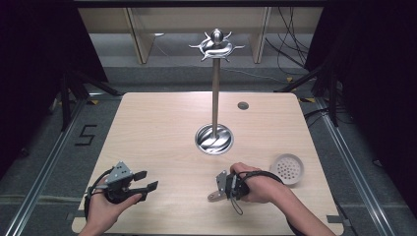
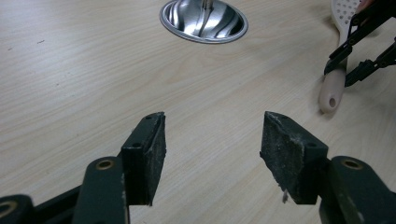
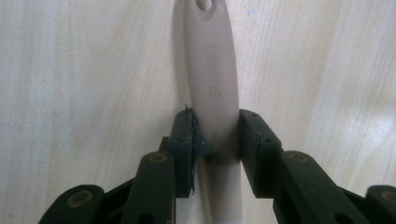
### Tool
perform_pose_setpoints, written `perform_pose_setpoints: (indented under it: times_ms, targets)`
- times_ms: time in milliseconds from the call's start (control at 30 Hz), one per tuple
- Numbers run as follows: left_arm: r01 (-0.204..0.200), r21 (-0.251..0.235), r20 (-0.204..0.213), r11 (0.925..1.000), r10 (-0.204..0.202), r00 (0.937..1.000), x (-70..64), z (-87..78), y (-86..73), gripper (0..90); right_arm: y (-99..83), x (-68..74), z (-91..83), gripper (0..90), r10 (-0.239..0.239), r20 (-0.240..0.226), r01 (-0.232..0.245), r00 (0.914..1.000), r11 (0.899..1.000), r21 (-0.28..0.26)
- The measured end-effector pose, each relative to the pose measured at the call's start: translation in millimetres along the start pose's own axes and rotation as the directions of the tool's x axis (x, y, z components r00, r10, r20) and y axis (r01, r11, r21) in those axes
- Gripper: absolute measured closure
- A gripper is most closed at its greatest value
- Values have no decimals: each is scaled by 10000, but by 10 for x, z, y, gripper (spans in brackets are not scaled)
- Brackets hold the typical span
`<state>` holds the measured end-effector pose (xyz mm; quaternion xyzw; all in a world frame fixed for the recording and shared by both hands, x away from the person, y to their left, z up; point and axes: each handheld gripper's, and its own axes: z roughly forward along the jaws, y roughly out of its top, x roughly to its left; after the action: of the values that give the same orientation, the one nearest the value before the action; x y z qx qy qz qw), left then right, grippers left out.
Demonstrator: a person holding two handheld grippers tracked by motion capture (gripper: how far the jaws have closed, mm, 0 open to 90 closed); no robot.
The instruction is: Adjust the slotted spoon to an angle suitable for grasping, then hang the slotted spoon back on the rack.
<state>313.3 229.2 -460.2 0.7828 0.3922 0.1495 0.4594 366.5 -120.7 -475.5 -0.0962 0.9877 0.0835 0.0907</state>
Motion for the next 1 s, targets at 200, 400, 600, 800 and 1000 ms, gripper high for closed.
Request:
perform_pose_setpoints:
  times_ms: [200,400,600,800,1000]
  targets:
    - [123,55,-34,9999,-123,9999,-9,43,19,396,-56,-80,-37,699,67,902,-27,9959,9990,-444]
    - [81,92,16,9999,-81,10000,-5,57,12,397,-119,-149,-122,700,673,1293,-557,9893,9942,-916]
    - [110,65,-93,9999,-109,9999,7,34,1,397,-154,-101,-186,701,1741,1450,-1622,9740,9827,-899]
    - [135,51,-157,9999,-135,9998,-2,15,1,397,-212,-115,-260,702,1647,2084,-1362,9641,9801,-1448]
    - [159,-77,-116,9998,-160,9998,15,3,1,398,-290,-108,-420,703,2087,2711,-1521,9397,9646,-2156]
